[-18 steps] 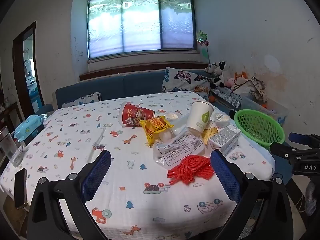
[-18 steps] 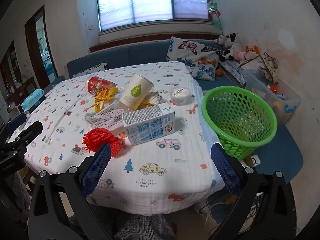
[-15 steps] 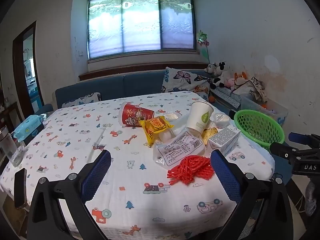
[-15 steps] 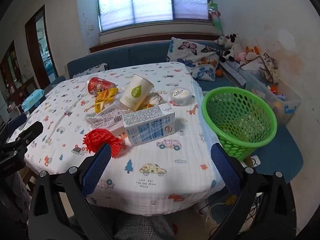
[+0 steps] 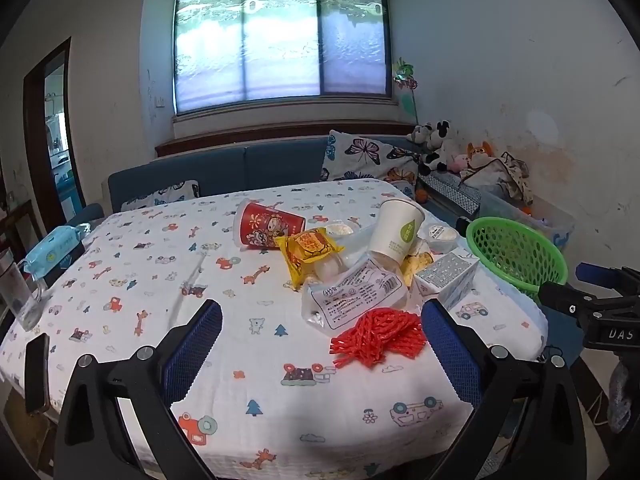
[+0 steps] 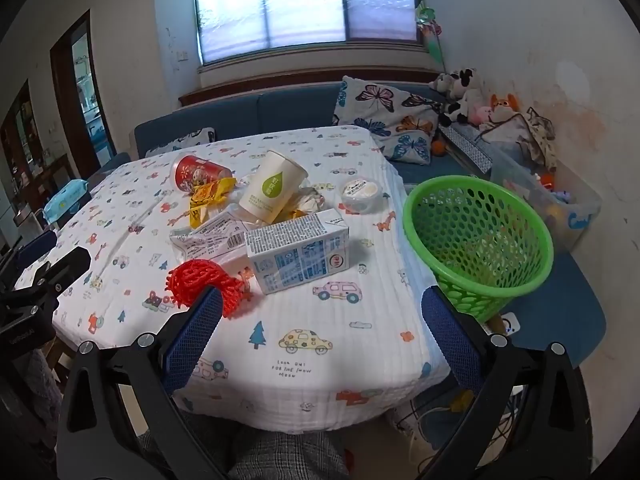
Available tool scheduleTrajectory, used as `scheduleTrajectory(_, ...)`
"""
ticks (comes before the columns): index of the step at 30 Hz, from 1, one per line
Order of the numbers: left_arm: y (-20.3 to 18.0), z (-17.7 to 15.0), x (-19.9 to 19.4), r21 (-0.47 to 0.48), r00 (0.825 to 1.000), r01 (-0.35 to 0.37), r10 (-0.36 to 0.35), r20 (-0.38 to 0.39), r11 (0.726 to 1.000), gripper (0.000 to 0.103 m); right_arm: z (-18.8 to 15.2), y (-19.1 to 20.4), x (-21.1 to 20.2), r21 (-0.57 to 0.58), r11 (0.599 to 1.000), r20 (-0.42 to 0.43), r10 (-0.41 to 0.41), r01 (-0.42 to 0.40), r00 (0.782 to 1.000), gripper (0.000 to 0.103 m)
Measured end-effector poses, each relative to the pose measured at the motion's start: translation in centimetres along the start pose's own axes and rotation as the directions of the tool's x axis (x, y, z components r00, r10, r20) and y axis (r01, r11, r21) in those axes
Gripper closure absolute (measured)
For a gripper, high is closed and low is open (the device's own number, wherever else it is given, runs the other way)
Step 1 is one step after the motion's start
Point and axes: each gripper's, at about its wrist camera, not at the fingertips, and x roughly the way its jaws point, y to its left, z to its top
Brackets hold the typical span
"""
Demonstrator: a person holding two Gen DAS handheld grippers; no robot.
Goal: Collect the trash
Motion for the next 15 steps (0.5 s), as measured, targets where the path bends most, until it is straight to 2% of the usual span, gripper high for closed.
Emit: scheduleTrajectory(15,-0.01,-0.33,0.24,-0.003,1.000,0.001,-0.001,-0.004,1.000,0.006,-0.13,0.23,0.31,-0.006,1.000,-0.006,0.000,0.000,1.000,0.004)
